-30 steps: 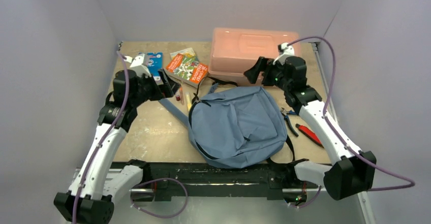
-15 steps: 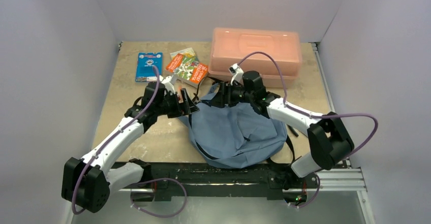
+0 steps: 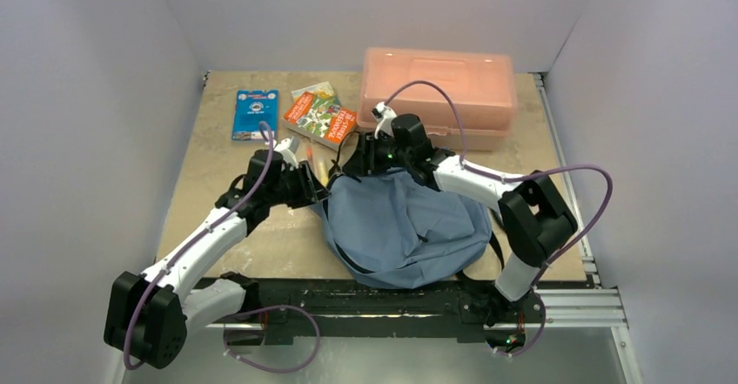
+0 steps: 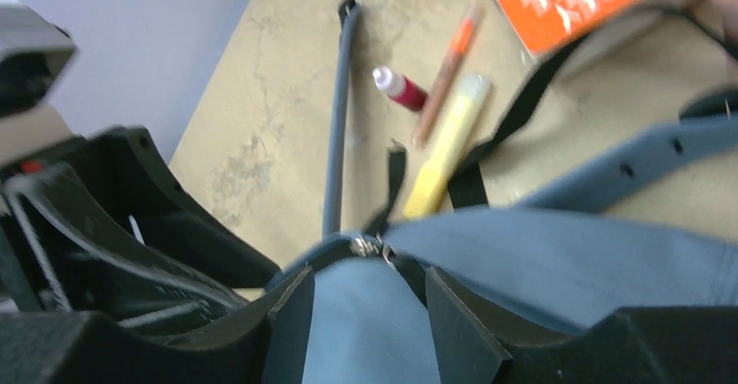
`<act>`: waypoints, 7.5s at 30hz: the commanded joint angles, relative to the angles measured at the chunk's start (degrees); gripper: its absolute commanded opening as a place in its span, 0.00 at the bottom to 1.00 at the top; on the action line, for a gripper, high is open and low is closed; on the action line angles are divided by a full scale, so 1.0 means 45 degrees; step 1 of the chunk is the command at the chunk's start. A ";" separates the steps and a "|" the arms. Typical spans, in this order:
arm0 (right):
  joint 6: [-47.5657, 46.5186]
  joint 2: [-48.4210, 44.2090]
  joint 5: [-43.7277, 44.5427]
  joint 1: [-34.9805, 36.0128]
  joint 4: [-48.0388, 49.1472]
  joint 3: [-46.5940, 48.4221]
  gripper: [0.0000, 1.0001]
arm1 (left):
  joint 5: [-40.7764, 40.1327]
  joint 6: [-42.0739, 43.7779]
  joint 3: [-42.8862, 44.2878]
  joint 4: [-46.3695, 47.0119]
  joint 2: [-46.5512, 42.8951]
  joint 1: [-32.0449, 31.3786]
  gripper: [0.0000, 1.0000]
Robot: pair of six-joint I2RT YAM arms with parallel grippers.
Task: Pack the student bag
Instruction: Unzip the student bag at the center of the board.
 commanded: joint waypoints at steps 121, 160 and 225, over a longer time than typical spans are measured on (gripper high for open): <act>0.2802 0.0911 0.0123 0.0011 -0.0185 0.0281 0.67 | 0.0077 0.0459 0.0524 0.0789 0.1536 0.0031 0.15; 0.4277 0.1708 0.2990 0.0450 0.2777 0.1200 0.15 | 0.1474 0.0102 0.1559 -0.2273 0.0536 -0.0066 0.00; -0.1856 0.2311 0.8134 0.0799 0.2497 0.1371 0.00 | 0.2460 -0.0956 0.0838 -0.3709 -0.0782 -0.0066 0.00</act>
